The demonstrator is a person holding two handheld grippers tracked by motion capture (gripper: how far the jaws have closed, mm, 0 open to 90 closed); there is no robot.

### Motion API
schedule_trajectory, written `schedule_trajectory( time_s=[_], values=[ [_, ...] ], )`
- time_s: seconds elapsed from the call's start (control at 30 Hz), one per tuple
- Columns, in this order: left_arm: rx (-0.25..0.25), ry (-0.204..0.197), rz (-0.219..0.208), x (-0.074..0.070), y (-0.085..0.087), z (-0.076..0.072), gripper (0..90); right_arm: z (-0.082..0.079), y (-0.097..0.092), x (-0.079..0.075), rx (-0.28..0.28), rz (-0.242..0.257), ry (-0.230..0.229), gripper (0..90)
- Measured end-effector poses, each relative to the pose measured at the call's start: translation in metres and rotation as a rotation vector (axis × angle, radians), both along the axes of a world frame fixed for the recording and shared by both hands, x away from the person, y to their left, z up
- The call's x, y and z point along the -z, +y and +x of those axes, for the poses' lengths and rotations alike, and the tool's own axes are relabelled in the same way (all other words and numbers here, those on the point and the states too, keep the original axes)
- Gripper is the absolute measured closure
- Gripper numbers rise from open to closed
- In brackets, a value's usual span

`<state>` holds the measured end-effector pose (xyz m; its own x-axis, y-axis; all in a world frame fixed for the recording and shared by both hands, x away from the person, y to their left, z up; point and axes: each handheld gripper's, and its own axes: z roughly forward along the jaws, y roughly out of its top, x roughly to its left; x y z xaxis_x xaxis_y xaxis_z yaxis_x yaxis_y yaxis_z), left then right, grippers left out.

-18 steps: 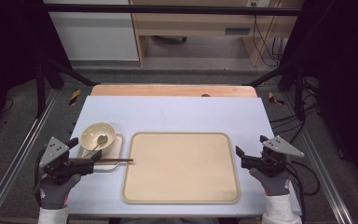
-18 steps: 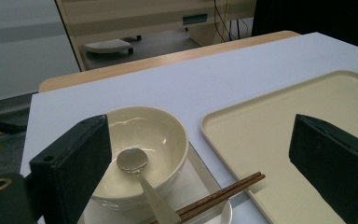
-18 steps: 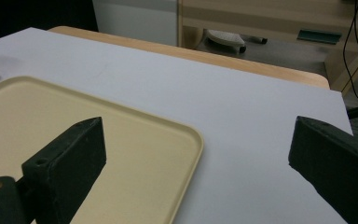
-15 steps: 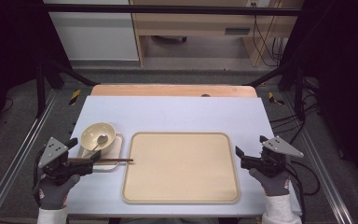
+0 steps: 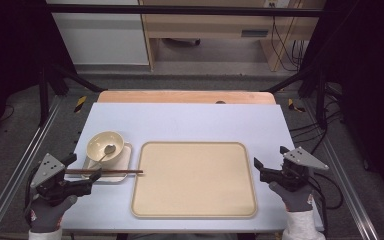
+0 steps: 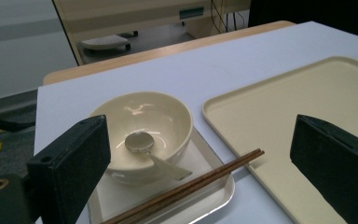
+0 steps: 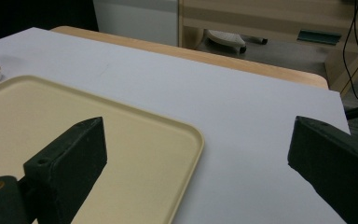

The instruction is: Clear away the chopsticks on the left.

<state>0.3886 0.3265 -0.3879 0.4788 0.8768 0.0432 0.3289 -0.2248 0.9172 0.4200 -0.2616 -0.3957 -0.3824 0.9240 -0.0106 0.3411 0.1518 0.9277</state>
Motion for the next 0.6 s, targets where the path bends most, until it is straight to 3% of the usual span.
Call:
schedule_trajectory(
  time_s=[0.37, 0.6],
  values=[
    [-0.001, 0.055, 0.041, 0.018, 0.015, -0.012, 5.5, -0.001, 0.002, 0.001, -0.003, -0.007, 0.011, 4.7],
    [-0.006, 0.125, 0.084, 0.035, 0.014, 0.000, 9.0, 0.001, 0.003, 0.002, -0.006, -0.017, 0.010, 5.0]
  ],
)
